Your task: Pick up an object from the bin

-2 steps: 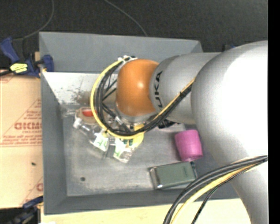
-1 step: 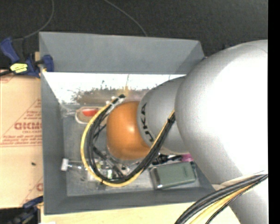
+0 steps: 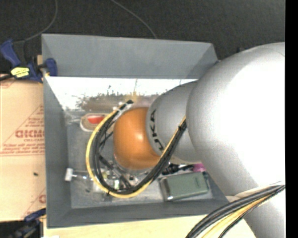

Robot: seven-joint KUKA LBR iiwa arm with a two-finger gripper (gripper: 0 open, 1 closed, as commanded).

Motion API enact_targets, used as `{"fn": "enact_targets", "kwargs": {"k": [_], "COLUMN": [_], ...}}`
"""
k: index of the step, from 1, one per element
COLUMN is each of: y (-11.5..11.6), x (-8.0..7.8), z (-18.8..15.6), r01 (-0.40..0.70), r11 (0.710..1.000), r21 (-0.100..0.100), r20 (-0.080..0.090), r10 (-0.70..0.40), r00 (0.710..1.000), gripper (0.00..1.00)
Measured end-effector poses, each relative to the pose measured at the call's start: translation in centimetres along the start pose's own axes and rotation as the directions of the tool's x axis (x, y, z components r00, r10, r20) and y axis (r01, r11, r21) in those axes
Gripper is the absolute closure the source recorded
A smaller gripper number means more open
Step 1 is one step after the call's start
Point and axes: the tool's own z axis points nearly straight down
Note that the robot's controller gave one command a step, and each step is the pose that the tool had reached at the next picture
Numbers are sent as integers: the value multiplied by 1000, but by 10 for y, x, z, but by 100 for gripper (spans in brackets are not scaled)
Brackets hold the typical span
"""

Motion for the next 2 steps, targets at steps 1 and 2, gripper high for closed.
{"fn": "enact_targets", "kwargs": {"k": [1, 2], "y": [0, 0], "x": [1, 1], "z": [-3, -15], "r01": [0, 1], "r11": [1000, 1000], "r21": [1, 0], "r20": [-3, -3], "r10": [0, -1], "r00": [1000, 1000], "gripper": [100, 100]}}
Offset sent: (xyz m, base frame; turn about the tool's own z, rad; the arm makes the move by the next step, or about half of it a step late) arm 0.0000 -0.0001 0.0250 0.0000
